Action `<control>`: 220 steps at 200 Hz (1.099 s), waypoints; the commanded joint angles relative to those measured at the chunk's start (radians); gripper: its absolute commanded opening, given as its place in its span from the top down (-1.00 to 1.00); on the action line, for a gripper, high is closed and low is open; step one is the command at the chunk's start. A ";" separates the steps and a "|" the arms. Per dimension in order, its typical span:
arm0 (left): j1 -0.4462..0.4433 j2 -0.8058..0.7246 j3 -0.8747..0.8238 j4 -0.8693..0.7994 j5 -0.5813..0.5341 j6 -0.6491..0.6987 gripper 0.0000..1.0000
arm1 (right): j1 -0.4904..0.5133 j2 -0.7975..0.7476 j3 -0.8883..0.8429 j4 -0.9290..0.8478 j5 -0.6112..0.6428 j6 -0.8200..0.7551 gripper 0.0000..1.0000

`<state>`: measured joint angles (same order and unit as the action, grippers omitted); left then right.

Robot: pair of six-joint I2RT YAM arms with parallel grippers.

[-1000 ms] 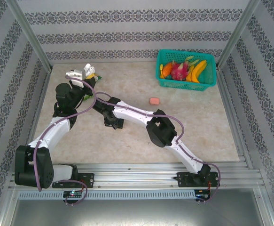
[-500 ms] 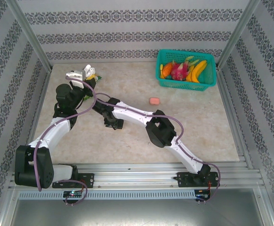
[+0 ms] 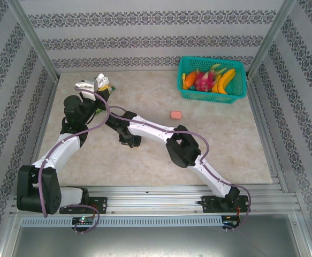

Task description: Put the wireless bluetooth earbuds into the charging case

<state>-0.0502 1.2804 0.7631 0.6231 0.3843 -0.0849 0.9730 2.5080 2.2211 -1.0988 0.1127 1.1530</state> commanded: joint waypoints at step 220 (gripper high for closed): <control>0.018 -0.002 0.017 0.030 0.077 -0.032 1.00 | -0.091 -0.409 -0.623 0.319 0.164 -0.044 0.40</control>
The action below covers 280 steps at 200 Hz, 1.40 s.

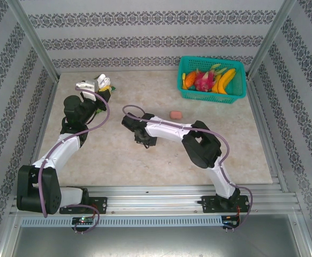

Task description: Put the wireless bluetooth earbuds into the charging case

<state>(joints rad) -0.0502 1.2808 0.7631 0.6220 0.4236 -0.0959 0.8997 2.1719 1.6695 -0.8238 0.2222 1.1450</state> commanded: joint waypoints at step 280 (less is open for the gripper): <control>-0.200 0.092 -0.014 0.065 0.237 0.031 1.00 | -0.249 -0.860 -0.448 0.608 0.014 -0.475 0.34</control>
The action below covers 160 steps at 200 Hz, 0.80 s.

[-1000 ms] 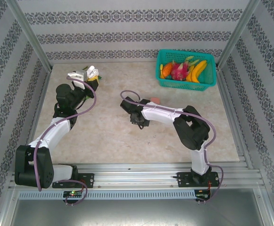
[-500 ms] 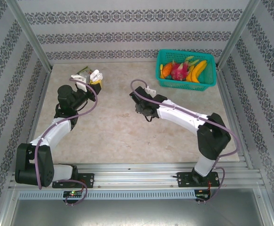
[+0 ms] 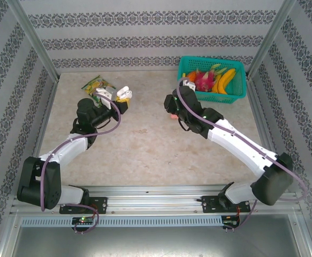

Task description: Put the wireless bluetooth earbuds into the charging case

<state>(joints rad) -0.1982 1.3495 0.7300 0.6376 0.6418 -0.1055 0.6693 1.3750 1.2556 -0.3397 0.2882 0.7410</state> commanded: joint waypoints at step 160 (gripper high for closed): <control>-0.290 0.213 0.194 0.109 -0.314 0.118 1.00 | -0.143 -0.199 -0.286 0.443 -0.144 0.004 0.29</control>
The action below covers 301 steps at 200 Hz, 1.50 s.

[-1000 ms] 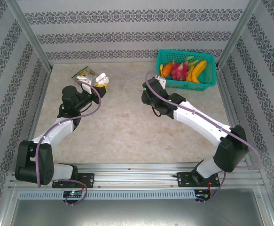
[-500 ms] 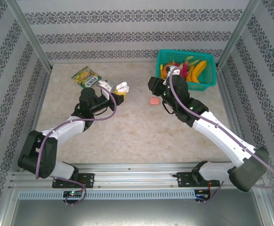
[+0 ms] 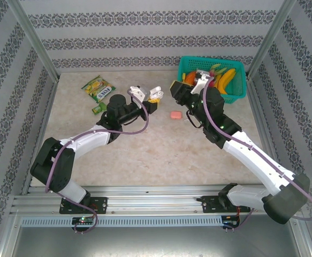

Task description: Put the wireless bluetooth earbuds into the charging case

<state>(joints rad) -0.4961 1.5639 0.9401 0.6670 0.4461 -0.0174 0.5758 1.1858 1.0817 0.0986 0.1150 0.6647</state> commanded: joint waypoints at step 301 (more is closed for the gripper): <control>0.042 -0.132 -0.095 -0.075 -0.112 0.056 1.00 | -0.355 0.821 0.295 -0.557 -0.229 -0.181 0.01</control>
<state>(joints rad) -0.4679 1.4612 0.8280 0.5896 0.3138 0.0231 0.2123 1.9736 1.3464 -0.4389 -0.0921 0.5030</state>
